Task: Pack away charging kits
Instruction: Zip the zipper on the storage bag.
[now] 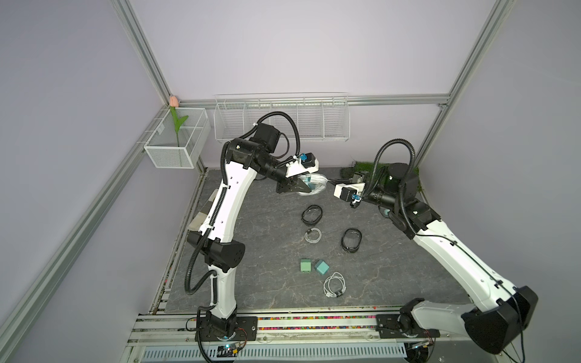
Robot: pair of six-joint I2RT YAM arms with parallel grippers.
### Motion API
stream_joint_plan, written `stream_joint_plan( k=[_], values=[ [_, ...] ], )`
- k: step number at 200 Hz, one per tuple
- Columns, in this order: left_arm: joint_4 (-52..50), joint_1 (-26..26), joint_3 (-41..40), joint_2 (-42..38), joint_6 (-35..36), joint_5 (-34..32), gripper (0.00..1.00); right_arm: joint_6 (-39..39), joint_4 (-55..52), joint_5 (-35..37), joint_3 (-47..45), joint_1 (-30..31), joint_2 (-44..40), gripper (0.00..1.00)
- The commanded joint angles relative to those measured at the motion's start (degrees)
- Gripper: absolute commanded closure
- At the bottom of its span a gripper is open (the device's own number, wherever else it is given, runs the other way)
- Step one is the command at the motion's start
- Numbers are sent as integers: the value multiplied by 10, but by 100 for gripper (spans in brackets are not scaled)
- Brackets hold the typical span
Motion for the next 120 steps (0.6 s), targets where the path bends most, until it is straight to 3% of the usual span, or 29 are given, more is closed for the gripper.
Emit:
stream_joint_plan(
  k=[1, 61, 99, 120],
  values=[
    [-116, 5, 1, 16, 13, -15, 100, -6, 86, 6, 11, -9, -17, 93],
    [-122, -9, -13, 16, 15, -35, 100, -48, 110, 18, 58, -11, 26, 93],
    [-122, -12, -15, 13, 19, -43, 100, -164, 128, -77, 36, -14, 41, 93],
    [-123, -12, -18, 9, 22, -46, 100, -189, 15, -133, 89, -21, 41, 93]
  ],
)
